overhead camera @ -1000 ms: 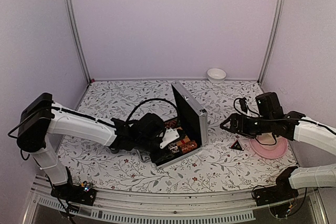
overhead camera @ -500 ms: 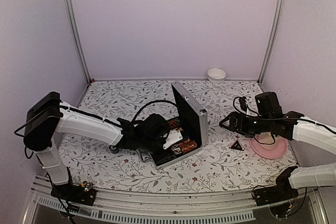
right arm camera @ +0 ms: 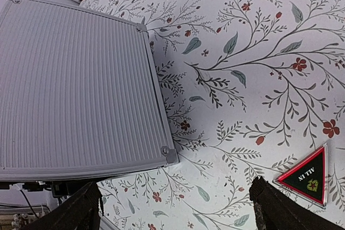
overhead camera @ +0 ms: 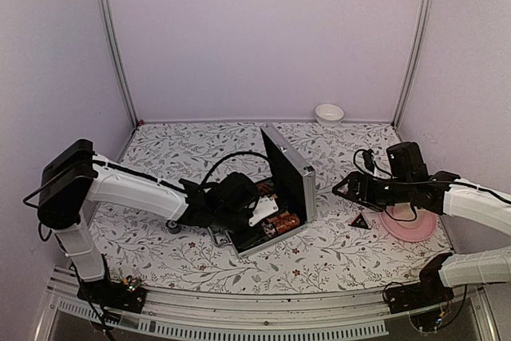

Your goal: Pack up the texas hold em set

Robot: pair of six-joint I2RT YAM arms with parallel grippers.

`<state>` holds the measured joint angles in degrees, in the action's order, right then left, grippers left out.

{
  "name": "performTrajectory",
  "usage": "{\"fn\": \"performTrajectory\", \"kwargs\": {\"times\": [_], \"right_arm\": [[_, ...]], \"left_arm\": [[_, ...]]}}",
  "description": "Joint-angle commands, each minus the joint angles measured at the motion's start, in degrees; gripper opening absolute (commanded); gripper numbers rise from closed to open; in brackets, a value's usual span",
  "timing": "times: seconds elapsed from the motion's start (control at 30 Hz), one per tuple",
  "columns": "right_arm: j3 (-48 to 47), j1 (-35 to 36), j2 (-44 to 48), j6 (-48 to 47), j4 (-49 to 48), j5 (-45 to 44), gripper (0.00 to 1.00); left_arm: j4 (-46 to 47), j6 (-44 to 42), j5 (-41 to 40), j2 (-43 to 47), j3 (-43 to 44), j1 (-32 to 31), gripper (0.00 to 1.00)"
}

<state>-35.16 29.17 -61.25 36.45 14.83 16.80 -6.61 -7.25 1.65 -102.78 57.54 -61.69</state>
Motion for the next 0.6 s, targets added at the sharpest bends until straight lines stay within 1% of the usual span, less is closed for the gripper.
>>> {"fn": "performTrajectory", "kwargs": {"times": [0.0, 0.17, 0.3, 0.47, 0.57], "right_arm": [[0.4, -0.3, -0.5, 0.6, -1.8, 0.5, 0.97], [0.4, -0.2, -0.8, 0.6, -1.9, 0.5, 0.97], [0.4, -0.3, -0.6, 0.7, -2.0, 0.1, 0.97], [0.1, -0.3, -0.6, 0.7, -2.1, -0.4, 0.97], [0.0, -0.3, -0.5, 0.6, -2.1, -0.5, 0.97]], "left_arm": [[1.3, 0.0, 0.6, -0.3, 1.5, 0.3, 0.54], [2.2, 1.0, -0.3, 0.8, 1.1, 0.3, 0.55], [5.0, 4.0, -1.6, 4.9, -0.7, 0.8, 0.54], [11.0, 11.7, 1.5, 11.4, -5.9, 1.4, 0.48], [10.9, 15.1, 2.5, 13.4, -8.2, 1.4, 0.42]]}}
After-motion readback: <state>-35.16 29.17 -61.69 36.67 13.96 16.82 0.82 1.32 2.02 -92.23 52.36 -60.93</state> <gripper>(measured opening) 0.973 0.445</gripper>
